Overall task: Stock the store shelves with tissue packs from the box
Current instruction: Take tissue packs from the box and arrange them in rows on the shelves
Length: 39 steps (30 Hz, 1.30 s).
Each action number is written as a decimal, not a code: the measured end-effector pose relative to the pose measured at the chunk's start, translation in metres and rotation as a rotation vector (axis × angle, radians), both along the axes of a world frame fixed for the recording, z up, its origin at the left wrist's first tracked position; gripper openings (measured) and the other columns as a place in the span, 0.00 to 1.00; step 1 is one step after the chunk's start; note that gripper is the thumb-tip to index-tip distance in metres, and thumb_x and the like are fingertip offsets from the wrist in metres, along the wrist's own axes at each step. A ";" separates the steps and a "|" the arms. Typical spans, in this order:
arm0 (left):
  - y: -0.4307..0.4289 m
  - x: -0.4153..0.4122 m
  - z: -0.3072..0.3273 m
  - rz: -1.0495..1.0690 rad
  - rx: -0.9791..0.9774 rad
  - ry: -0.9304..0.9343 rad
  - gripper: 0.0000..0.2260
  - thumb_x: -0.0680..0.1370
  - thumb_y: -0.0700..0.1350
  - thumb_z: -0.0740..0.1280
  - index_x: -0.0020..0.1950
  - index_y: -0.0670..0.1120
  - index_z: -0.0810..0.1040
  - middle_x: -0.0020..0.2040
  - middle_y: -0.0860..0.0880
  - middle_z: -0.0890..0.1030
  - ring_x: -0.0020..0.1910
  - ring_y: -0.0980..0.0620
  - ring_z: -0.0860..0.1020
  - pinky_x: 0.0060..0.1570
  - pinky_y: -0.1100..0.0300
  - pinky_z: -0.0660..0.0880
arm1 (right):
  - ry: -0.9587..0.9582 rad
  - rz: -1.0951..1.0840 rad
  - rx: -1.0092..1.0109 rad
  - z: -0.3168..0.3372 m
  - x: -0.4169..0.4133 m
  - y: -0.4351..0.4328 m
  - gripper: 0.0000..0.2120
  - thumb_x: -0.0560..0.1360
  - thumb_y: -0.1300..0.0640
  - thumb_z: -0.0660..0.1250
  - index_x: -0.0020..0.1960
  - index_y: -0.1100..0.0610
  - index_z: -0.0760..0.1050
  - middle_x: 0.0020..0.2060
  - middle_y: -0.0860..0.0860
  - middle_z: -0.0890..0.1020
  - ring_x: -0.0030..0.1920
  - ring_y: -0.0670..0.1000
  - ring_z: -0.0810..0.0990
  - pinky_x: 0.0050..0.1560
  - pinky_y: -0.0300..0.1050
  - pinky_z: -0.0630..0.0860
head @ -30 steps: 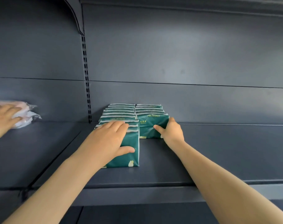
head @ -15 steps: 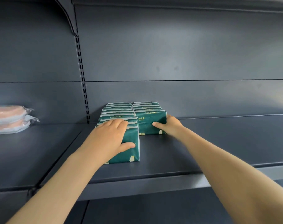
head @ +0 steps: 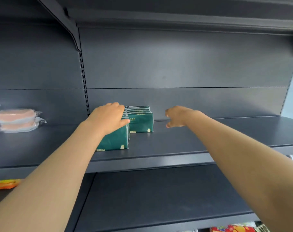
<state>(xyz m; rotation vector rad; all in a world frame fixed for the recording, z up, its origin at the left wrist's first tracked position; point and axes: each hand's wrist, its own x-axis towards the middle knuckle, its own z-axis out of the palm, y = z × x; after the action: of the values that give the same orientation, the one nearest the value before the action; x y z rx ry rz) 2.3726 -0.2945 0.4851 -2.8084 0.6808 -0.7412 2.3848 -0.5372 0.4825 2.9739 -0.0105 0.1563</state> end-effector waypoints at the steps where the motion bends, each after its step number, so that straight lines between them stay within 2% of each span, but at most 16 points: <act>1: -0.003 -0.010 0.007 0.017 -0.002 0.010 0.21 0.80 0.58 0.57 0.62 0.42 0.71 0.58 0.45 0.74 0.58 0.45 0.73 0.54 0.50 0.73 | -0.031 0.001 0.004 0.009 -0.014 -0.002 0.25 0.76 0.48 0.66 0.69 0.58 0.66 0.65 0.55 0.72 0.64 0.59 0.72 0.59 0.51 0.73; 5: -0.012 -0.057 0.028 0.078 0.026 0.065 0.19 0.80 0.56 0.58 0.59 0.41 0.72 0.56 0.44 0.75 0.55 0.44 0.74 0.55 0.48 0.73 | -0.153 0.009 0.027 0.034 -0.073 -0.015 0.23 0.76 0.52 0.66 0.68 0.59 0.67 0.63 0.57 0.74 0.62 0.59 0.73 0.58 0.49 0.73; 8: -0.021 -0.105 0.041 0.125 0.029 0.032 0.20 0.79 0.56 0.59 0.61 0.41 0.72 0.57 0.43 0.75 0.56 0.42 0.74 0.55 0.48 0.73 | -0.213 0.015 0.043 0.042 -0.121 -0.029 0.21 0.76 0.53 0.66 0.65 0.62 0.71 0.60 0.58 0.77 0.60 0.60 0.75 0.56 0.49 0.74; 13: -0.058 -0.194 0.055 0.089 -0.162 -0.062 0.20 0.80 0.54 0.61 0.64 0.41 0.71 0.61 0.42 0.74 0.59 0.41 0.74 0.56 0.48 0.72 | -0.272 0.059 0.124 0.042 -0.206 -0.063 0.25 0.75 0.50 0.66 0.67 0.61 0.68 0.61 0.57 0.75 0.62 0.60 0.72 0.57 0.50 0.73; 16: -0.082 -0.242 0.047 0.083 -0.182 -0.120 0.20 0.80 0.54 0.61 0.65 0.41 0.71 0.62 0.42 0.74 0.59 0.41 0.74 0.57 0.45 0.72 | -0.292 0.074 0.116 0.041 -0.260 -0.091 0.26 0.76 0.48 0.66 0.68 0.60 0.66 0.63 0.59 0.74 0.64 0.61 0.69 0.59 0.52 0.72; 23: -0.138 -0.325 0.012 0.112 -0.150 -0.080 0.21 0.79 0.55 0.61 0.64 0.41 0.71 0.60 0.42 0.74 0.59 0.43 0.72 0.51 0.47 0.72 | -0.247 0.070 0.156 0.023 -0.354 -0.151 0.26 0.76 0.48 0.65 0.68 0.61 0.66 0.63 0.59 0.71 0.64 0.60 0.68 0.59 0.53 0.71; 28: -0.172 -0.344 -0.025 0.132 -0.105 0.022 0.22 0.79 0.56 0.61 0.66 0.41 0.71 0.62 0.44 0.73 0.62 0.44 0.71 0.53 0.48 0.71 | -0.184 0.046 0.195 -0.014 -0.375 -0.182 0.24 0.76 0.49 0.64 0.67 0.61 0.66 0.60 0.58 0.74 0.61 0.59 0.71 0.52 0.50 0.71; 34: -0.203 -0.325 -0.093 0.104 -0.040 0.164 0.22 0.80 0.56 0.59 0.67 0.42 0.69 0.64 0.44 0.72 0.63 0.45 0.70 0.57 0.51 0.70 | -0.018 0.019 0.194 -0.092 -0.355 -0.211 0.25 0.77 0.47 0.64 0.68 0.60 0.66 0.61 0.58 0.73 0.62 0.59 0.70 0.56 0.52 0.73; 39: -0.222 -0.297 -0.189 0.068 -0.037 0.302 0.21 0.80 0.55 0.59 0.66 0.43 0.69 0.61 0.46 0.73 0.62 0.47 0.70 0.53 0.54 0.71 | 0.177 -0.021 0.166 -0.186 -0.326 -0.228 0.25 0.77 0.48 0.63 0.69 0.60 0.66 0.62 0.58 0.73 0.63 0.58 0.70 0.59 0.52 0.72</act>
<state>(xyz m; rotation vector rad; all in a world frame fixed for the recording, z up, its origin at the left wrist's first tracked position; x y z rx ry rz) 2.0756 -0.5165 0.2962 -2.9921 0.6153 -0.3223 2.0584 -0.7655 0.2966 3.1397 -0.0345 -0.1169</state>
